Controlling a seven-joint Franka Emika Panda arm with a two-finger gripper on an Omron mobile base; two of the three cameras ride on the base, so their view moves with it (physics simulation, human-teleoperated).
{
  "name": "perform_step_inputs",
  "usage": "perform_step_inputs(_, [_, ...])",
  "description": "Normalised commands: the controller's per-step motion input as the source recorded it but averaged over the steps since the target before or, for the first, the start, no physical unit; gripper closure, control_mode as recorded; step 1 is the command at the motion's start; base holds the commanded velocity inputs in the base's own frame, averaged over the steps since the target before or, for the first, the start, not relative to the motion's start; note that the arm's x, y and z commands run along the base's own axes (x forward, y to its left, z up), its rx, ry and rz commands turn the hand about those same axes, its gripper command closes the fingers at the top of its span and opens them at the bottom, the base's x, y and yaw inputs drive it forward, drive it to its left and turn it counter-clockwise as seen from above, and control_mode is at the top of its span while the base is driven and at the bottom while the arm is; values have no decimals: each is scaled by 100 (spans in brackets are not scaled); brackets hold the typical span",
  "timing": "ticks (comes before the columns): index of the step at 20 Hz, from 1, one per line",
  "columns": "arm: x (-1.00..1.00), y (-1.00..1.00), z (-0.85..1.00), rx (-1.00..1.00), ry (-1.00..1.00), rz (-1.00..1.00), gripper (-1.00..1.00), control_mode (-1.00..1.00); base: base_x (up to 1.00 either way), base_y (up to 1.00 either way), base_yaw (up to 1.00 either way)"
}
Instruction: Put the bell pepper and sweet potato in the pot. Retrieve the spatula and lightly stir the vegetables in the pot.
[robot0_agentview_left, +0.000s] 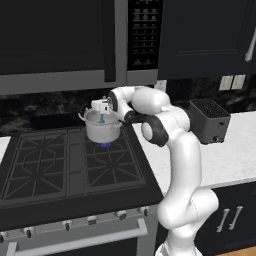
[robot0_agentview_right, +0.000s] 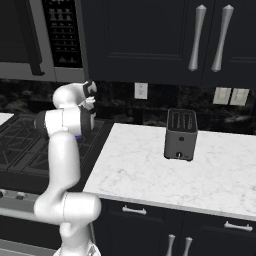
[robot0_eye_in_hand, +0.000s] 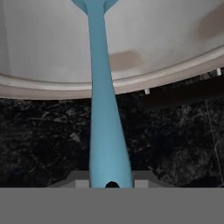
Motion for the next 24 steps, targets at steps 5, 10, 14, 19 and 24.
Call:
perform_step_inputs(5, [-14, 2, -73, 6, 0, 0, 100, -100, 0, 0, 0])
perform_step_inputs(10, [-58, 0, -3, 15, -4, 7, 100, -100, 0, 0, 0])
perform_step_inputs(14, [-71, 0, -17, 14, -1, 16, 100, -100, 0, 0, 0])
perform_step_inputs(19, [3, -12, -41, 0, 0, 5, 100, -100, 0, 0, 0])
perform_step_inputs(24, [20, -13, -50, -8, -3, 0, 100, -100, 0, 0, 0])
